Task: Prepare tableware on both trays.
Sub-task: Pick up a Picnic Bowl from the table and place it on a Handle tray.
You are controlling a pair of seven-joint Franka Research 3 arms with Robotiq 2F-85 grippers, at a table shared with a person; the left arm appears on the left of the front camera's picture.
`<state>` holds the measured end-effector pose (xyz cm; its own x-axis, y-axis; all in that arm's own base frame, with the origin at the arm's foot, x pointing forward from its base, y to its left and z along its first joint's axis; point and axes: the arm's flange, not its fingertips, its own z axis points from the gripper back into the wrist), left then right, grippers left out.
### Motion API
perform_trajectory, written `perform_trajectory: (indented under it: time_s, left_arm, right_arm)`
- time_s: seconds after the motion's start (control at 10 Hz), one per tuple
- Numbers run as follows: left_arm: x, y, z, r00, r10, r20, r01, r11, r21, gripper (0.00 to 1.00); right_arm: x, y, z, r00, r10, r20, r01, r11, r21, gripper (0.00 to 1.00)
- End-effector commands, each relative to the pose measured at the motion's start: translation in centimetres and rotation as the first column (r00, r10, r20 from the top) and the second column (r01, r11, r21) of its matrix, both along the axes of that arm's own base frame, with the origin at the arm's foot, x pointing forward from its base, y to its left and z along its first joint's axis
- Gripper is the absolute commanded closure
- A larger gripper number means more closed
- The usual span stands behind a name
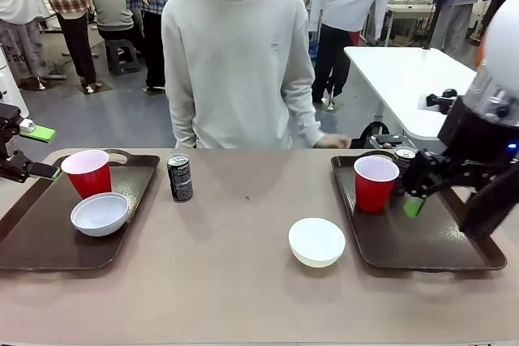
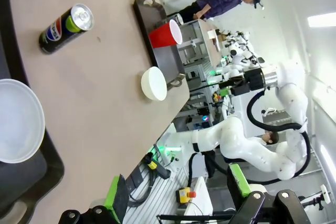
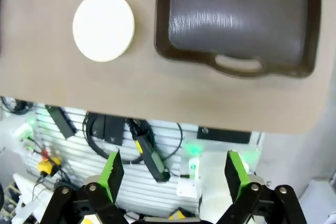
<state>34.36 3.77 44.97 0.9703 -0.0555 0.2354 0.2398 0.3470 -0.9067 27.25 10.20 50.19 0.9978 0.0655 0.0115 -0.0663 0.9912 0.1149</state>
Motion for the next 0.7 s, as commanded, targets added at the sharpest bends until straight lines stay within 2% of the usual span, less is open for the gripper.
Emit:
perform_trajectory:
  time_s: [0.0,0.3,0.4,0.6]
  left_arm:
    - [0.2,0.0,0.2,1.000,-0.006,0.002,0.006,1.000,-0.005,0.00]
    - [0.2,0.0,0.2,1.000,-0.006,0.002,0.006,1.000,-0.005,0.00]
    - [0.2,0.0,0.2,1.000,-0.006,0.002,0.006,1.000,-0.005,0.00]
    - [0.2,0.0,0.2,1.000,-0.006,0.002,0.006,1.000,-0.005,0.00]
  right_arm:
    - [1.0,2.6,-6.3,0.999,-0.041,0.034,0.041,0.999,-0.006,0.00]
    - [3.9,7.2,-10.7,0.995,-0.039,0.091,0.049,0.993,-0.108,0.00]
    - [5.0,8.8,-11.9,0.996,-0.045,0.079,0.055,0.990,-0.127,0.00]
    - [5.4,10.5,-12.8,0.995,-0.049,0.087,0.060,0.989,-0.137,0.00]
